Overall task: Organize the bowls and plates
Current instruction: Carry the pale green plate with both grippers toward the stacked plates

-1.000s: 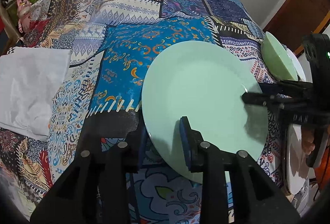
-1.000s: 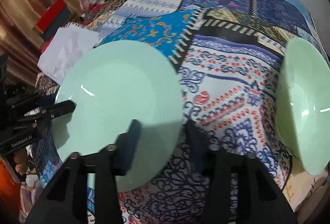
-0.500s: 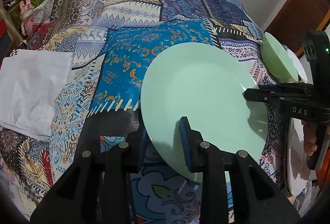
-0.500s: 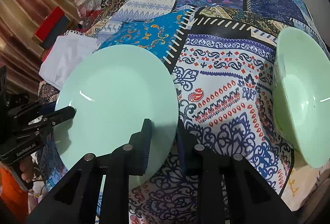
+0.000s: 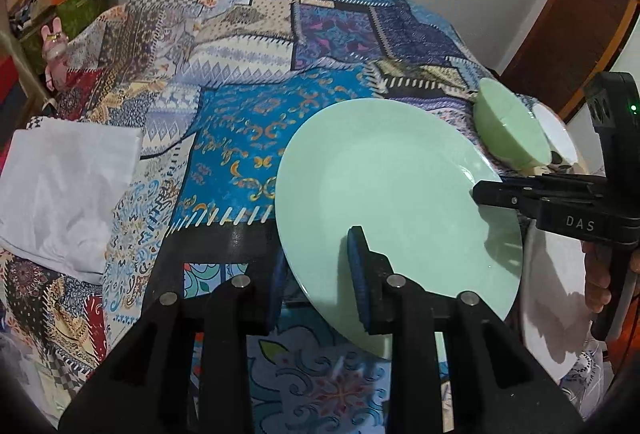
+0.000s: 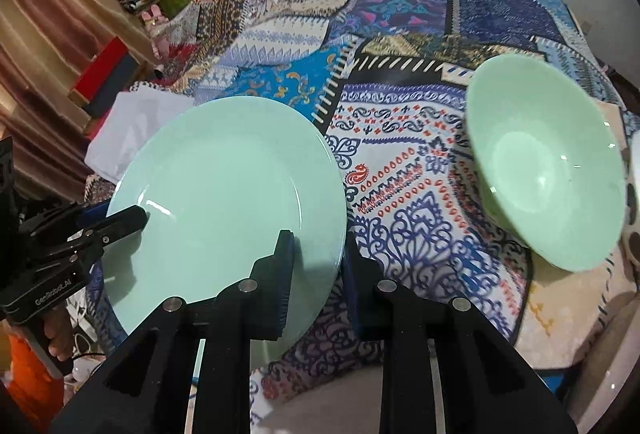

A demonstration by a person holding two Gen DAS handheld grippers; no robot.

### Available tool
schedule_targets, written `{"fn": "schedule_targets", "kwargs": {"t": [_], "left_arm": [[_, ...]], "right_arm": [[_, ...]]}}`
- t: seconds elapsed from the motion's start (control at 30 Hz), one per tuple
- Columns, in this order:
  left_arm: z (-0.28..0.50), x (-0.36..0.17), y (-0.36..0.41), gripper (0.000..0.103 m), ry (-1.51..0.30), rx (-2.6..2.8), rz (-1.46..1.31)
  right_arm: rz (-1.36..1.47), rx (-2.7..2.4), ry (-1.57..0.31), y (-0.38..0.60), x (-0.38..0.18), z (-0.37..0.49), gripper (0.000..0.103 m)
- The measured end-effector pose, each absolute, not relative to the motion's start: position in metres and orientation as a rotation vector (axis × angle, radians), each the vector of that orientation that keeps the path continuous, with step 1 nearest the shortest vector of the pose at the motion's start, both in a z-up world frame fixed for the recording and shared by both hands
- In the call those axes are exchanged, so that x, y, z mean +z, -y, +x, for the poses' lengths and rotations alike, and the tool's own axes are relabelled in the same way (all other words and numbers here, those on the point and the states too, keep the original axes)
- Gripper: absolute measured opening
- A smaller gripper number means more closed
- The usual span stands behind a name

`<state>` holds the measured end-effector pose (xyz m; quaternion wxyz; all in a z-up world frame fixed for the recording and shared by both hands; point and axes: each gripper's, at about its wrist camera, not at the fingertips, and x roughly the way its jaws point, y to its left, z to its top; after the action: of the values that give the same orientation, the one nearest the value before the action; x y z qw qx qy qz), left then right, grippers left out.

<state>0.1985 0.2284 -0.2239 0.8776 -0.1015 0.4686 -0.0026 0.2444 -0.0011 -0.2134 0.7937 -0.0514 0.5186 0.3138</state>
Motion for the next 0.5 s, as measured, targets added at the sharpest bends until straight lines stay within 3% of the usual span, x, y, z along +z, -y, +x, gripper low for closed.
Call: {"fn": "schedule_targets", "kwargs": {"t": [0.5], "left_arm": [[0.163, -0.168, -0.189, 0.029, -0.903, -0.055, -0.184]], "right_arm": [[-0.056, 0.659, -1.002, 0.047, -0.164, 0.207, 0.021]]}}
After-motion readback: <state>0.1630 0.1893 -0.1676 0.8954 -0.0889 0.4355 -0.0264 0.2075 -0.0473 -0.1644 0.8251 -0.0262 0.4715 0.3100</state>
